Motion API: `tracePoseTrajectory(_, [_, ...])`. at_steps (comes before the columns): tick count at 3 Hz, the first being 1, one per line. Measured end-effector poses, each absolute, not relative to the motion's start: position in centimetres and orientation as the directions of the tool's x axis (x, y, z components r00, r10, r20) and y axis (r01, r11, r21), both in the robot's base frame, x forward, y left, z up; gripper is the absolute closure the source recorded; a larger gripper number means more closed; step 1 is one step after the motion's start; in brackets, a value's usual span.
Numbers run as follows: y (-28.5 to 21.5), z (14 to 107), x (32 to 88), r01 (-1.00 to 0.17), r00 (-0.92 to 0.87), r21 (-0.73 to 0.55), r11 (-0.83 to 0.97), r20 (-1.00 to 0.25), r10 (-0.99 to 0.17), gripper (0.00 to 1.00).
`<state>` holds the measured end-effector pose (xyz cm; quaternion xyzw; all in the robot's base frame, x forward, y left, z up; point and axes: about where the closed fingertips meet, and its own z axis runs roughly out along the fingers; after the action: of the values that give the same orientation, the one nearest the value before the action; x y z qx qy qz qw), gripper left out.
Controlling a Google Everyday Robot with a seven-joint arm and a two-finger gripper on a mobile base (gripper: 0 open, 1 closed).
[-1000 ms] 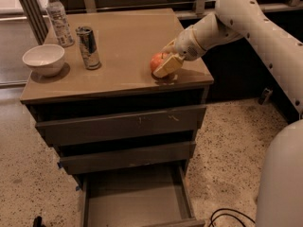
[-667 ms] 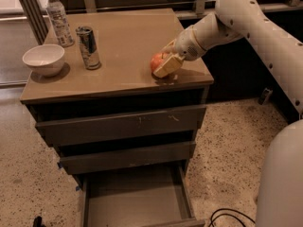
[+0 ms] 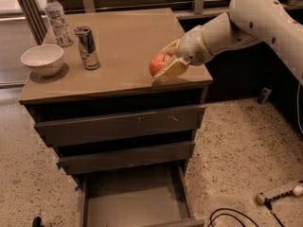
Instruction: Place apple into bottom drawer
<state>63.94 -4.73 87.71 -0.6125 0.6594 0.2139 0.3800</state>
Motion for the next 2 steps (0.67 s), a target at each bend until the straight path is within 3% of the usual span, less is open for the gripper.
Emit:
tracePoseTrajectory(1, [-3.94,87.12,56.96,-0.985,0.036,-0.132,0.107,-0.776,-0.629,1.00])
tracePoseTrajectory(2, [-3.92,87.16,56.98,-0.985,0.037,-0.133,0.107,-0.777,-0.629,1.00])
